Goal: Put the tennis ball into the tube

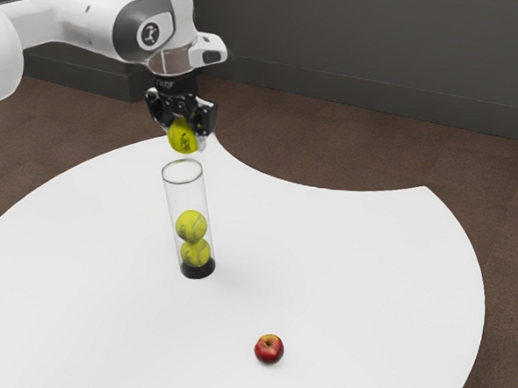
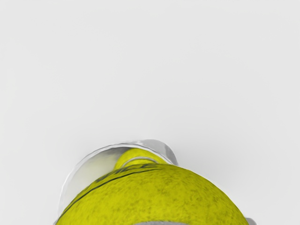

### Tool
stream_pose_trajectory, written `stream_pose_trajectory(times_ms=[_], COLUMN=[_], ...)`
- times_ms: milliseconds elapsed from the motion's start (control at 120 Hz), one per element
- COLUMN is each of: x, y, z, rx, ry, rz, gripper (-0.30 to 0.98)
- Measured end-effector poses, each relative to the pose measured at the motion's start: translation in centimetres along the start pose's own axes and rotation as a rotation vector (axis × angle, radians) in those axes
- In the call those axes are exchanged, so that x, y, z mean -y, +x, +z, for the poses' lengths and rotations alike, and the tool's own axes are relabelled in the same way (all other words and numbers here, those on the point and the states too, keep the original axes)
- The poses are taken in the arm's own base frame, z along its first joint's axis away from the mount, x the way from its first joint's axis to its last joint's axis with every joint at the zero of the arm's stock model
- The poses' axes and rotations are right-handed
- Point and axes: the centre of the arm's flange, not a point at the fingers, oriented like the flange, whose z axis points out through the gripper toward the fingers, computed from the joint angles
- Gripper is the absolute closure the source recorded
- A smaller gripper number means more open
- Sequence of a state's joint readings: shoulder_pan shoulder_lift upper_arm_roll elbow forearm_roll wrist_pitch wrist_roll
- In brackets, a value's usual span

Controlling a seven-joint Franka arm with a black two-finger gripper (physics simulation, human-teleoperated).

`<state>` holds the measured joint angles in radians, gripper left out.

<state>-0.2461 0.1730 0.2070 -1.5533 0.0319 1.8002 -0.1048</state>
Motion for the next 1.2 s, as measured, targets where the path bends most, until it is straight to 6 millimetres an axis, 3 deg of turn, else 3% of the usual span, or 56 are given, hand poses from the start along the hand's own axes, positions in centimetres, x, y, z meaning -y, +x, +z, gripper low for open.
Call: stream_pose_trajectory(times_ms=[158,308,717,1033,1100,1200], x=[2.2,1.9,1.4,1.3,1.2,-0.3], y=[0.7,0.7,0.4,0.4,-0.2,-3.3], z=[1.5,2.9,3.9,3.8,2.6,-5.4], rx=[0.033,0.062,0.087,0.087,0.088,0.021], ry=[0.018,0.024,0.025,0.018,0.006,-0.049], rz=[-0.036,-0.033,-0.029,-0.031,-0.028,0.025], gripper=[0.36,0.36,0.36,0.11,0.08,0.06])
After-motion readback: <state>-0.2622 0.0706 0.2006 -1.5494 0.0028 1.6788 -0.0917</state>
